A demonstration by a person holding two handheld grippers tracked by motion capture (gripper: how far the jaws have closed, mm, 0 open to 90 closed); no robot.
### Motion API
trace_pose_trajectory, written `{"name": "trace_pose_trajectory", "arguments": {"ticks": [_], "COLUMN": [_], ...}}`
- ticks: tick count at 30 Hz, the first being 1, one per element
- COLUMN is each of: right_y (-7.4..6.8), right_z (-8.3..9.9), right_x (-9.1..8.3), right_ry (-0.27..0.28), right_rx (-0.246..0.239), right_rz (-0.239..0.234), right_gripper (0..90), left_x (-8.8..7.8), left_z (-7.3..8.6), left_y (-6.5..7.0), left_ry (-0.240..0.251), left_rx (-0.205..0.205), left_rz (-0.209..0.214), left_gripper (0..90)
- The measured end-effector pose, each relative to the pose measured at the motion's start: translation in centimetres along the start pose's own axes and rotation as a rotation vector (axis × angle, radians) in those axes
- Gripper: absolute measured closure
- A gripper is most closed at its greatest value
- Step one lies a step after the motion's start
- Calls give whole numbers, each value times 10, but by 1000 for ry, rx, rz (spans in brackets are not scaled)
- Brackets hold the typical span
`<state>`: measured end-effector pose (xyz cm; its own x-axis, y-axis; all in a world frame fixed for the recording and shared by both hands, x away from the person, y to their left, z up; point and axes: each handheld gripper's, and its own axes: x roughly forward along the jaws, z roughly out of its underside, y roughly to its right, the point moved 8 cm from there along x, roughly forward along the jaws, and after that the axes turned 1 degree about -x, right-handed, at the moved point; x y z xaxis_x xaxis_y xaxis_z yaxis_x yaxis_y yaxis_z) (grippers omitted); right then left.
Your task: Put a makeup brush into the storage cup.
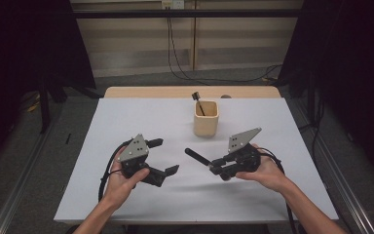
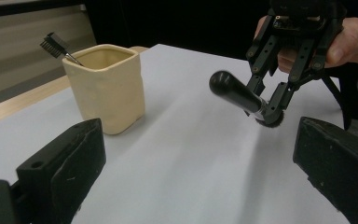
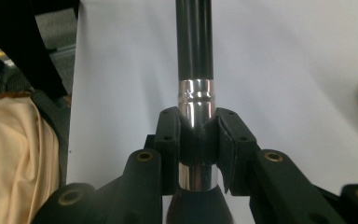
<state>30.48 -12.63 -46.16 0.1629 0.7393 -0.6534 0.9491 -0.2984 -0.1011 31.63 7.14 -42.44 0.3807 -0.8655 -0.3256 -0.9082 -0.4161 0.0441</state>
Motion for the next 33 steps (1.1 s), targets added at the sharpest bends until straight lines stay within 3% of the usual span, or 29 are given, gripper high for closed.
{"name": "trace_pose_trajectory", "arguments": {"ticks": [3, 6, 11, 14, 16, 25, 33], "right_y": [0, 0, 3, 4, 5, 5, 5], "right_z": [-1, -2, -3, -6, -7, -5, -9], "right_x": [0, 3, 7, 8, 8, 12, 13], "right_ry": [-29, -97, -184, -217, -246, -329, -407], "right_rx": [-14, -37, -73, -93, -104, -124, -142], "right_rz": [-3, -9, -21, -29, -31, -46, -56], "right_gripper": [716, 716, 716, 716, 716, 716, 716], "left_x": [3, 7, 13, 14, 14, 14, 17], "left_z": [-2, -3, -6, -5, -5, 1, 4], "left_y": [1, 2, 4, 3, 2, -2, -1], "left_ry": [-9, -47, -93, -146, -151, -227, -302], "left_rx": [-10, -24, 7, 18, 23, 7, 48], "left_rz": [12, 22, 36, 53, 54, 64, 84], "left_gripper": [26, 30, 30, 30, 30, 30, 29]}}
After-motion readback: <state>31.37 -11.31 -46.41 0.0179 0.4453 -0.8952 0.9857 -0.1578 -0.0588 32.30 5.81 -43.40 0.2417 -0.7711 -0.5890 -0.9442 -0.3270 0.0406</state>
